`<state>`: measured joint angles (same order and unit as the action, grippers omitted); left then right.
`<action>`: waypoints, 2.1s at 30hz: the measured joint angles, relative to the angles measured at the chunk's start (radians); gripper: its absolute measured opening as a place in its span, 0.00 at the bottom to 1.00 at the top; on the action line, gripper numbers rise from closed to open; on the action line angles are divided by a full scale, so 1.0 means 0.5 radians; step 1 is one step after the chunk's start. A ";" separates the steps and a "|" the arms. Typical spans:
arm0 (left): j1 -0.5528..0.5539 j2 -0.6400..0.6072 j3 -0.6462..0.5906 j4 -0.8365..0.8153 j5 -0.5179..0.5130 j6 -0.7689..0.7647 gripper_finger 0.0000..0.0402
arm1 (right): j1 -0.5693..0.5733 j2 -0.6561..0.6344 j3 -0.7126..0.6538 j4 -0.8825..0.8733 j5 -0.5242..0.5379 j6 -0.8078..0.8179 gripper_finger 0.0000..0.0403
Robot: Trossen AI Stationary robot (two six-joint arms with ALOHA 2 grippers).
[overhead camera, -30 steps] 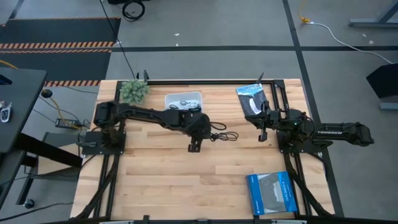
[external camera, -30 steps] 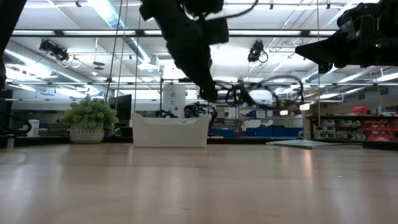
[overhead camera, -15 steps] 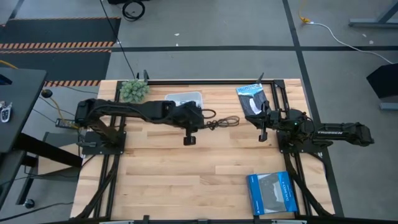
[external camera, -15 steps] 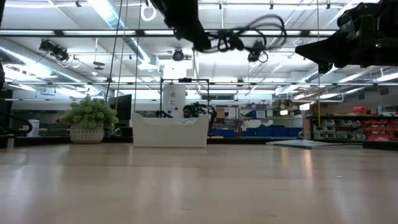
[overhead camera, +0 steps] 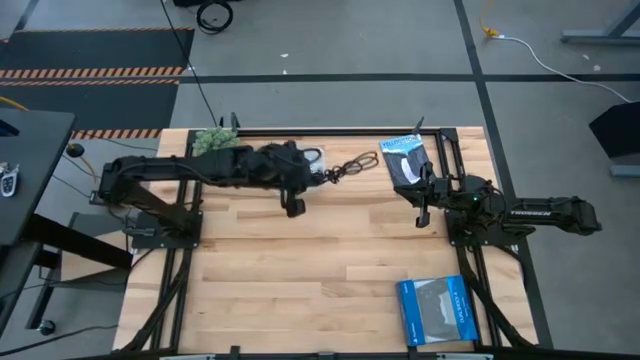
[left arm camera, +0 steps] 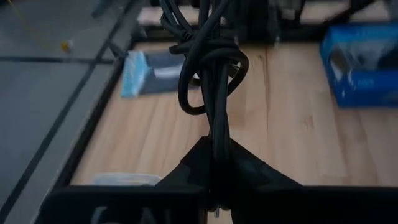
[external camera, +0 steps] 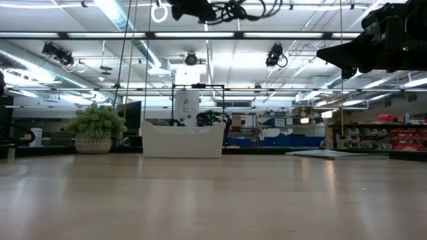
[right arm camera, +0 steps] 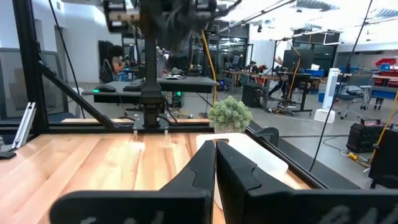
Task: Pick and place USB-C Cables
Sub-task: Put the black charger cable into the white bin
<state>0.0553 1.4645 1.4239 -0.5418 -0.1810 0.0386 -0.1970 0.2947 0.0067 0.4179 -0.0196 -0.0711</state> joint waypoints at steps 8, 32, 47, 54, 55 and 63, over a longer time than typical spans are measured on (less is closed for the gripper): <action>0.062 -0.136 -0.001 0.319 -0.013 -0.009 0.08 | 0.000 0.000 0.000 -0.001 0.000 0.000 0.05; 0.131 -0.173 0.000 0.951 -0.017 0.103 0.08 | 0.001 0.000 -0.001 0.015 0.000 0.000 0.05; 0.340 -0.151 -0.002 -0.099 -0.067 -0.172 0.08 | 0.000 0.000 0.000 0.014 -0.001 -0.001 0.05; 0.380 -0.135 -0.099 -0.202 -0.049 -0.161 0.08 | 0.000 -0.001 0.000 0.015 -0.001 -0.001 0.05; 0.383 -0.135 -0.115 -0.215 -0.050 -0.162 0.08 | 0.001 -0.001 0.000 0.015 0.000 0.000 0.05; 0.414 -0.109 -0.184 -0.497 -0.049 -0.161 0.08 | 0.001 -0.001 0.000 0.014 -0.001 0.000 0.05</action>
<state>0.2622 1.4098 1.3321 -0.7905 -0.2057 -0.0418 -0.1967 0.2943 0.0067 0.4248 -0.0200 -0.0711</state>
